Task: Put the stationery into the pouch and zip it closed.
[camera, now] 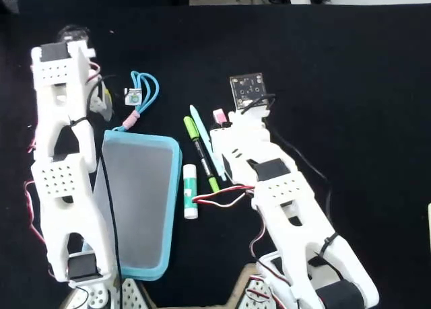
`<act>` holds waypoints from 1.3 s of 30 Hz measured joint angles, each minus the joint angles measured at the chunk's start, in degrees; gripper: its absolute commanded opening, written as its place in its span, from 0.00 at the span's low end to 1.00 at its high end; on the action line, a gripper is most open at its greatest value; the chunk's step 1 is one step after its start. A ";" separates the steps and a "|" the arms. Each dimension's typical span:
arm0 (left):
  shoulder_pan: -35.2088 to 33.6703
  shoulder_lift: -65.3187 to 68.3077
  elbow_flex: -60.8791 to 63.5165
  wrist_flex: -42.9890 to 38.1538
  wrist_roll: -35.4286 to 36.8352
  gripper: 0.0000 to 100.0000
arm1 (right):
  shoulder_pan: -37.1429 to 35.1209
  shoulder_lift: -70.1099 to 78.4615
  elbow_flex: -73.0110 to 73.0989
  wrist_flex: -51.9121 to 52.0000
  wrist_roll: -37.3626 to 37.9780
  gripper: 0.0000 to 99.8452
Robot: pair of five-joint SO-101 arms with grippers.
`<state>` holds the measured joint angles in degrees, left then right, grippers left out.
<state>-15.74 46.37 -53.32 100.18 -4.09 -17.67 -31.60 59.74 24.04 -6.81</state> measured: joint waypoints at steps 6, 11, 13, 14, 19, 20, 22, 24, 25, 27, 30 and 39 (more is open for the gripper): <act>2.64 0.09 5.10 0.00 -2.81 0.17 | 0.00 0.00 0.00 0.00 0.00 0.06; 2.81 0.09 5.36 0.00 -2.37 0.17 | 0.00 0.00 0.00 0.00 0.00 0.06; 2.20 0.00 6.86 0.00 -1.41 0.17 | 0.00 0.00 0.00 0.00 0.00 0.06; 1.76 0.00 7.74 -0.09 -1.41 0.17 | 0.00 0.00 0.00 0.00 0.00 0.06; 1.05 -0.88 13.71 -0.44 -3.16 0.17 | 0.00 0.00 0.00 0.00 0.00 0.06; 1.05 -1.32 14.59 -0.53 -3.52 0.17 | 0.00 0.00 0.00 0.00 0.00 0.06; 1.05 -1.93 15.30 -0.53 -3.87 0.17 | 0.00 0.00 0.00 0.00 0.00 0.06; 1.05 -2.99 15.91 -0.53 -3.87 0.17 | 0.00 0.00 0.00 0.00 0.00 0.06; 1.14 -4.13 16.88 -0.53 -3.87 0.17 | 0.00 0.00 0.00 0.00 0.00 0.06; 1.23 -7.38 19.08 -0.53 -4.04 0.17 | 0.00 0.00 0.00 0.00 0.00 0.06; 1.23 -14.51 23.82 -0.53 -4.04 0.17 | 0.00 0.00 0.00 0.00 0.00 0.06; 1.32 -34.99 41.05 -2.02 -5.45 0.17 | 0.00 0.00 0.00 0.00 0.00 0.06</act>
<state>-14.42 11.38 -12.26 98.15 -9.54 -17.67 -31.60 59.74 24.04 -6.81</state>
